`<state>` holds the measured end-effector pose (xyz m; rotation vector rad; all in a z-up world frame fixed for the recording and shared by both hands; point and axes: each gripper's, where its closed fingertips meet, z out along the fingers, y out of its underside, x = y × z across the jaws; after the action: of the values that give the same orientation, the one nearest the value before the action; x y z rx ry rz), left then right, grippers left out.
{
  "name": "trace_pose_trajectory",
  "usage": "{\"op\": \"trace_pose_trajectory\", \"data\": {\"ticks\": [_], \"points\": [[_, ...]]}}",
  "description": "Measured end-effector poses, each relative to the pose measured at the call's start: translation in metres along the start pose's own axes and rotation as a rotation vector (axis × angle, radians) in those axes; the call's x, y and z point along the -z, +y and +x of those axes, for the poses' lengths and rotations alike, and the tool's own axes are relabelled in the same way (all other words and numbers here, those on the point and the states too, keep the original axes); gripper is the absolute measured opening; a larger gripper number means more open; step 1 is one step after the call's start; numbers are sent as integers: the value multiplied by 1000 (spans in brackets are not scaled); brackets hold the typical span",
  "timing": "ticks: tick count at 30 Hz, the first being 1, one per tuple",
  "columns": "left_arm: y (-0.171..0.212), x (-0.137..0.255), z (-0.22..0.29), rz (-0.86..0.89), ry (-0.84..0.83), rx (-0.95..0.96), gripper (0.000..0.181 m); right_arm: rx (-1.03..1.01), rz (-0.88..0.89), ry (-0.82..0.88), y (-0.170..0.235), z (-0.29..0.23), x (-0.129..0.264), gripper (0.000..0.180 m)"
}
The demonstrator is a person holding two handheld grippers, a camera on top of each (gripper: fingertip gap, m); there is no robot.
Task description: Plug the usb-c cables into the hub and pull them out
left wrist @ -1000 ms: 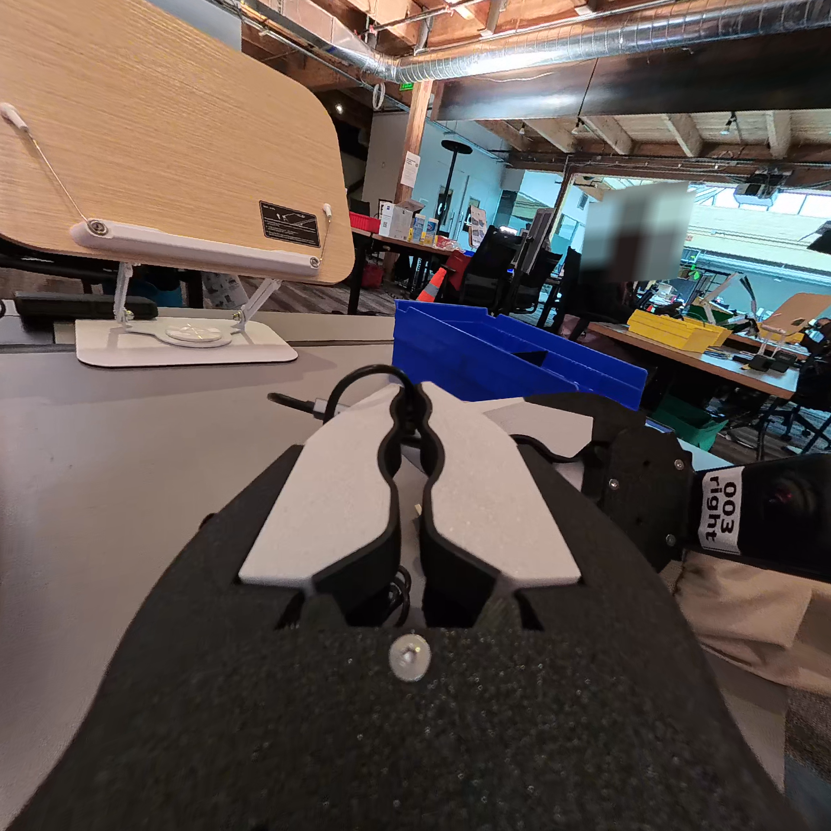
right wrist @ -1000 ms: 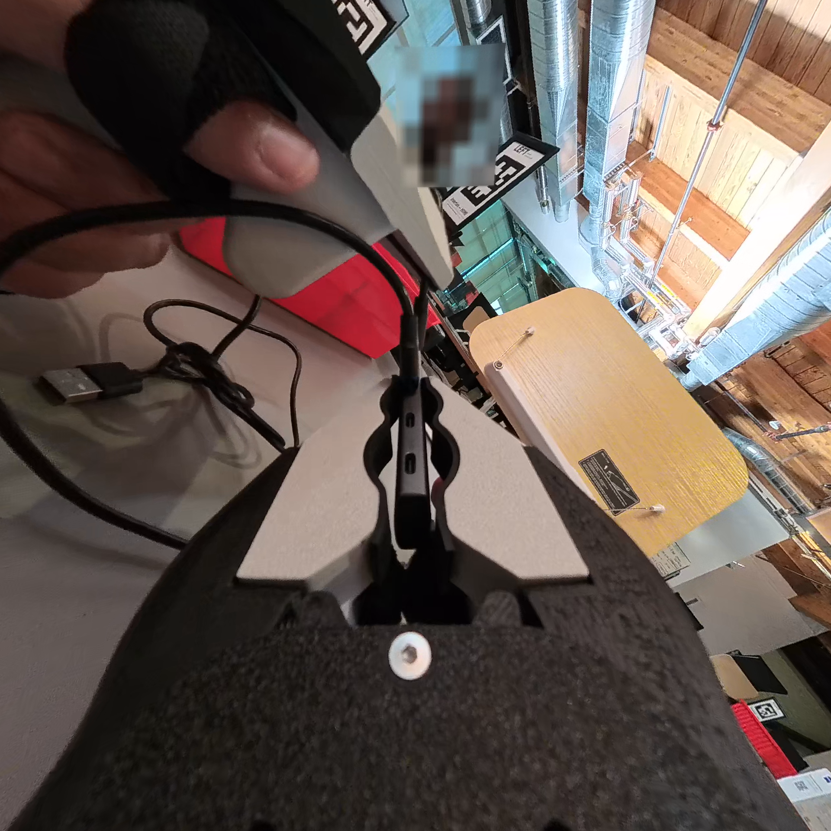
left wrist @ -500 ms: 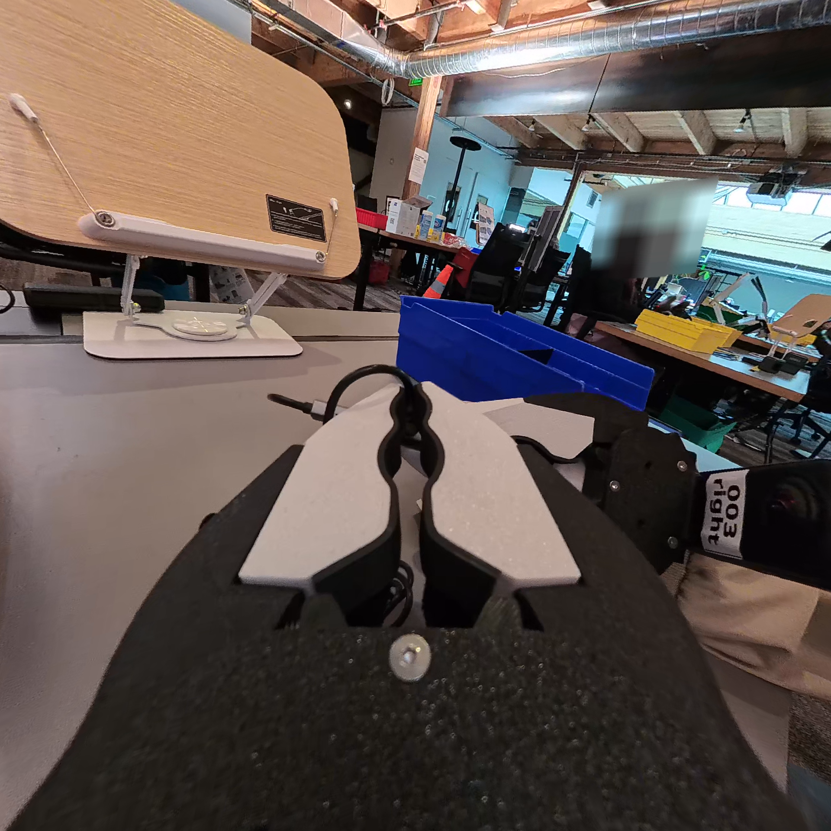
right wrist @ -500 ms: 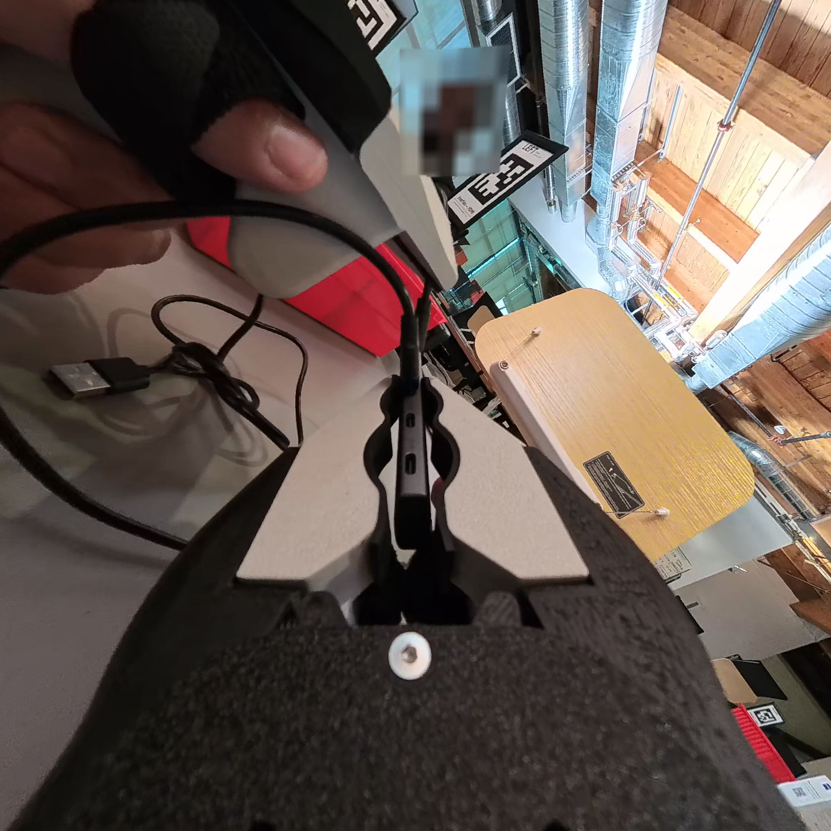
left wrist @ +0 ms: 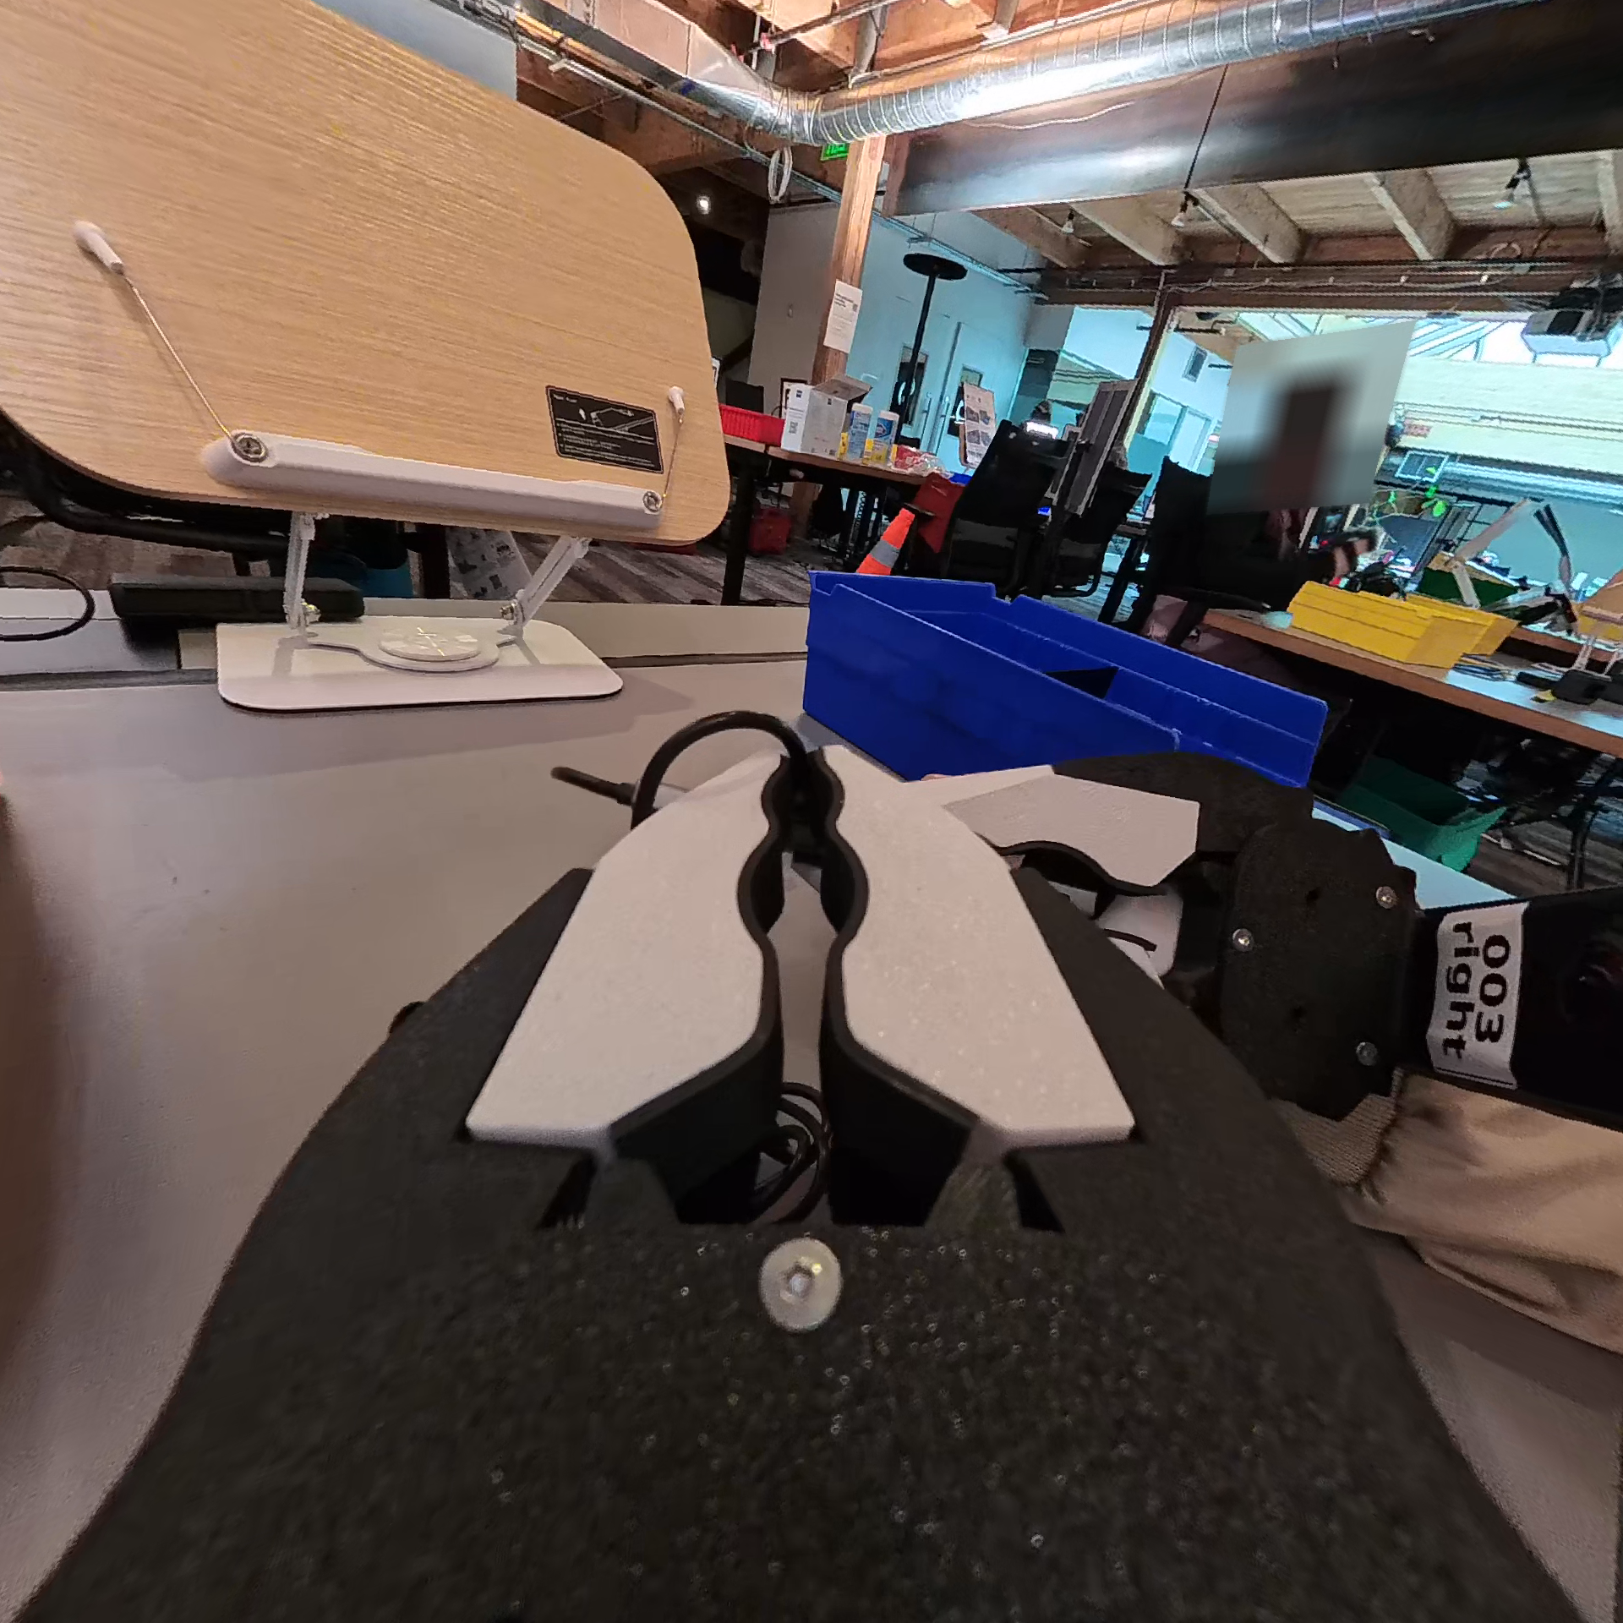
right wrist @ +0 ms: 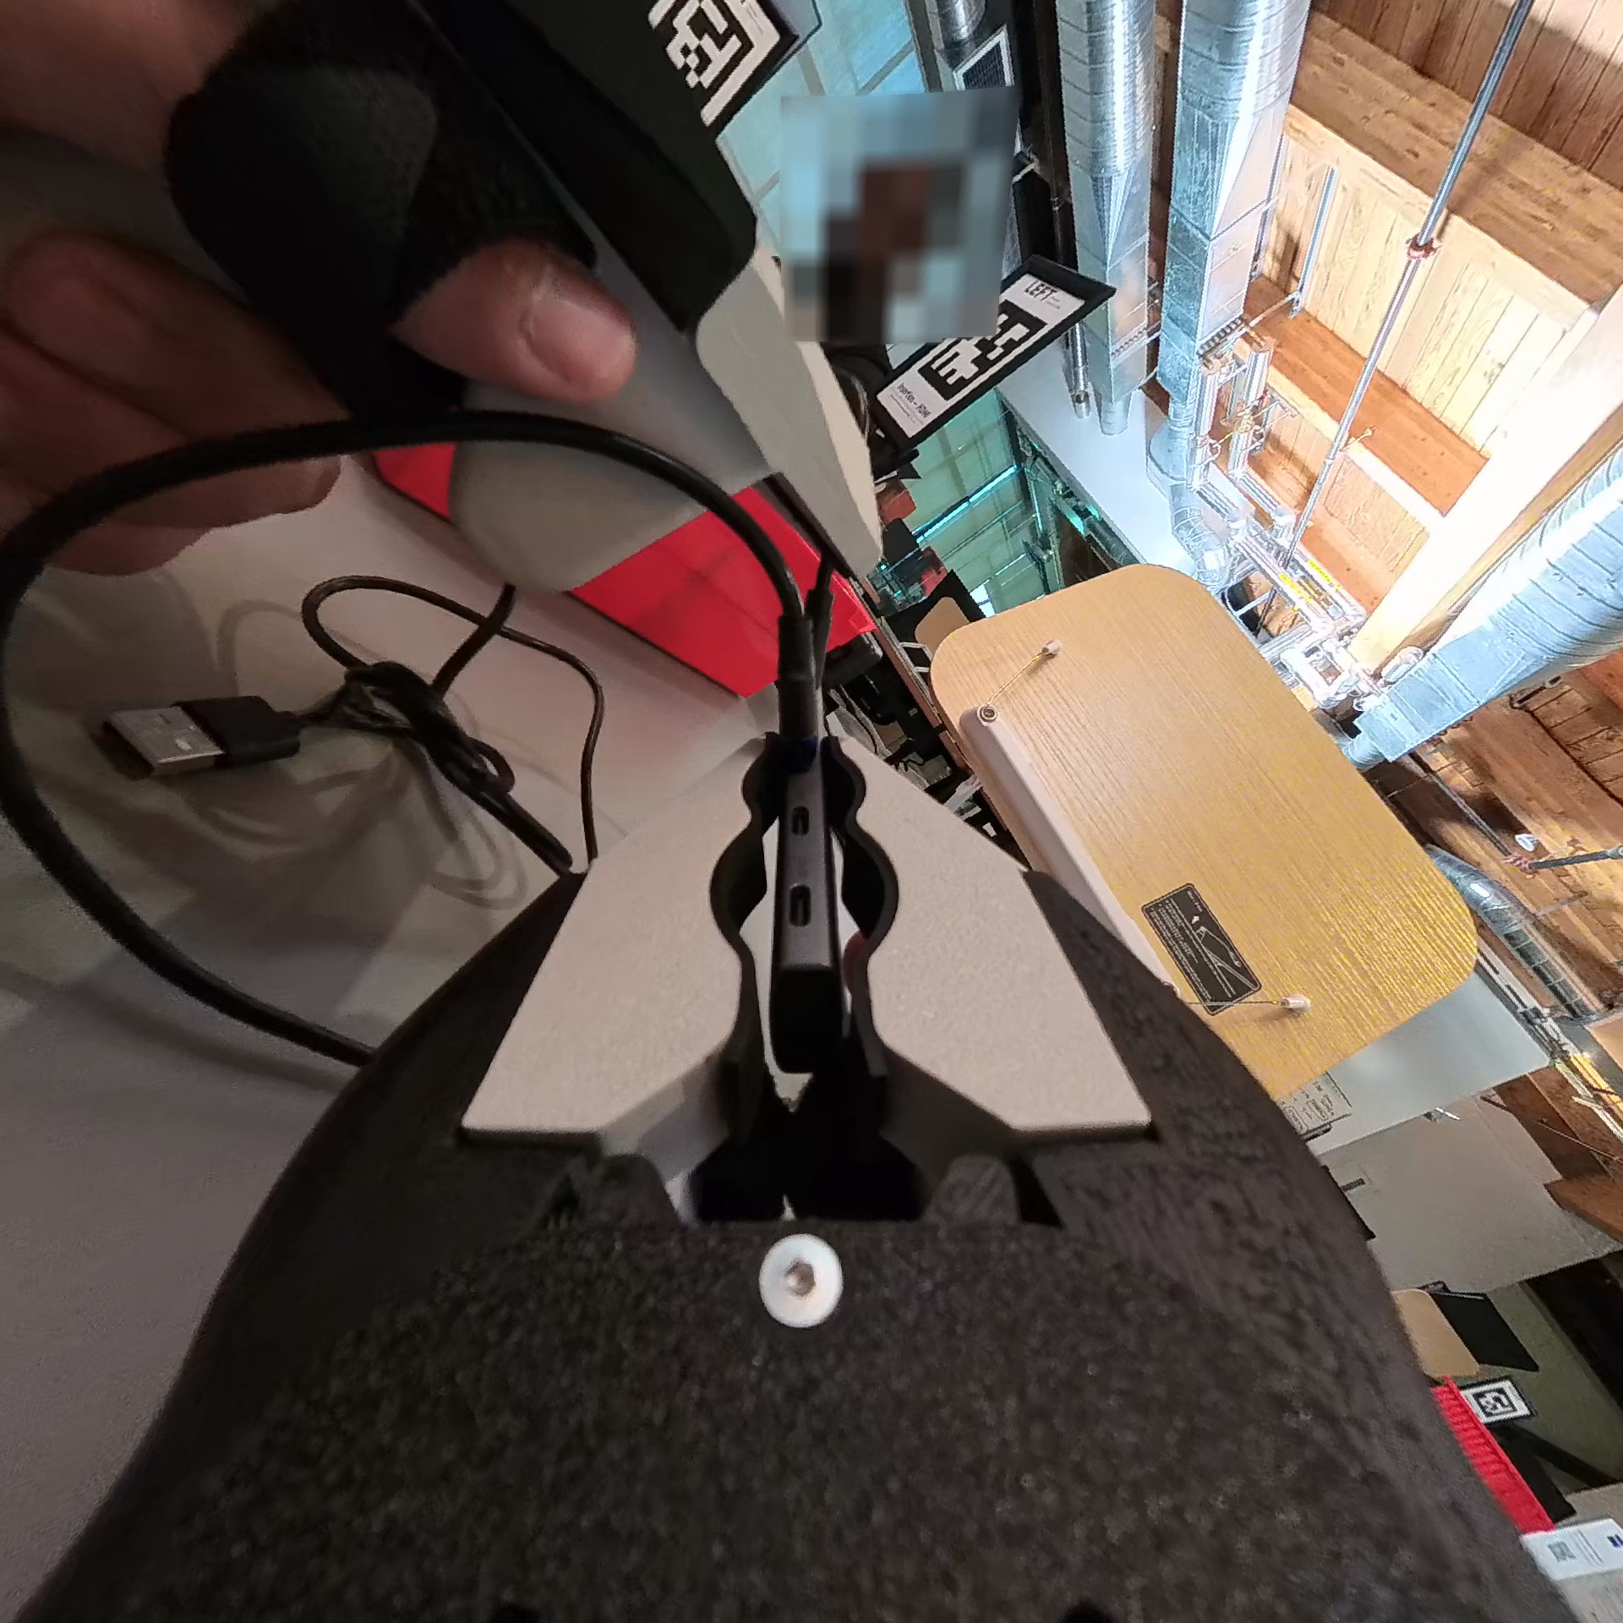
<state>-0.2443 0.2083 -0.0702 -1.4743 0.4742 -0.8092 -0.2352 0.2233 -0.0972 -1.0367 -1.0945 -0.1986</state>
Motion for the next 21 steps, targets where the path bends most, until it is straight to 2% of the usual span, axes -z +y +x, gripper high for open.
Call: {"op": "trace_pose_trajectory", "data": {"ticks": [14,18,21], "points": [[16,-3,2,-109,24,-20,3,19,-32,8,6,1,-1,8],[29,5,1,-281,73,-27,3,80,-23,-14,8,-5,-2,9],[40,18,0,-379,75,-98,18,88,-26,-19,10,-6,-2,9]]}}
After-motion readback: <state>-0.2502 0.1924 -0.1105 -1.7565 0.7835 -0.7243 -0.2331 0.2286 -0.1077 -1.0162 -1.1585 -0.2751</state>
